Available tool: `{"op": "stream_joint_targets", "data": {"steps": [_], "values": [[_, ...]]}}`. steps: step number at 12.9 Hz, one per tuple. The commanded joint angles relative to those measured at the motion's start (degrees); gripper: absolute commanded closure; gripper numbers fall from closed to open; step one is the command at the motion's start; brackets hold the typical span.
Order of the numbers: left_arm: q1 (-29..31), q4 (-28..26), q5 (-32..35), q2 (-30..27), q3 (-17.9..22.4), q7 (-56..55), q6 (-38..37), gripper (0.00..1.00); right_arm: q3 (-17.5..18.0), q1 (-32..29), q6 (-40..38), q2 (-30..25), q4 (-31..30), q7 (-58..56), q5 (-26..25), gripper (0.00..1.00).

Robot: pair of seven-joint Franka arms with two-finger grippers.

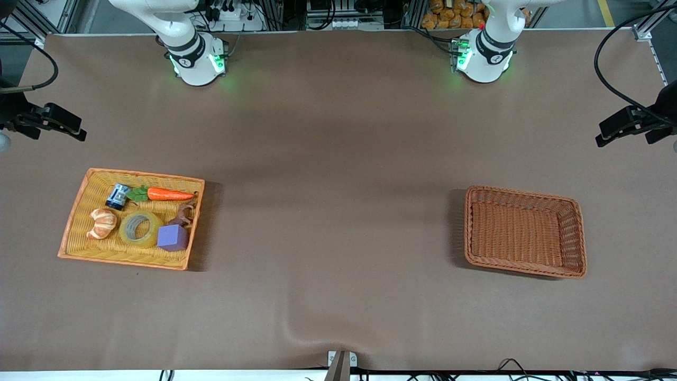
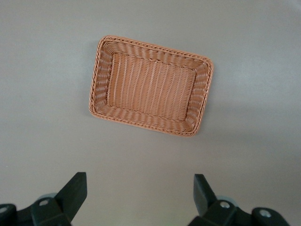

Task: Transfer tape with both arms
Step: 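Reach the right gripper toward the yellow tape roll in the tray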

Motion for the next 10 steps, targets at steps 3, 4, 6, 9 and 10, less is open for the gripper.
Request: {"op": "stream_joint_targets", "data": {"steps": [3, 4, 6, 9, 10], "values": [[0.18, 1.51, 0.40, 0.45, 0.17, 1.13, -1.24, 0.00, 0.36, -3.54, -1.07, 0.08, 1.22, -0.31, 0.36, 0.00], [0.26, 1.60, 0.22, 0.45, 0.08, 1.22, -1.24, 0.00, 0.45, -3.45, -1.07, 0.08, 1.22, -0.31, 0.44, 0.00], [0.18, 1.51, 0.39, 0.37, 0.08, 1.65, -1.24, 0.00, 0.45, -3.36, -0.98, 0.25, 1.22, 0.12, 0.36, 0.00], [-0.09, 0.20, 0.31, -0.34, -3.15, 2.80, -1.76, 0.00, 0.54, -3.10, -0.37, 2.35, 1.92, -0.05, -1.31, 0.00], [0.00, -0.24, 0.39, -0.42, -3.69, 2.62, -1.76, 0.00, 0.54, -3.10, -0.19, 3.41, 2.36, 0.04, -2.18, 0.00]]}}
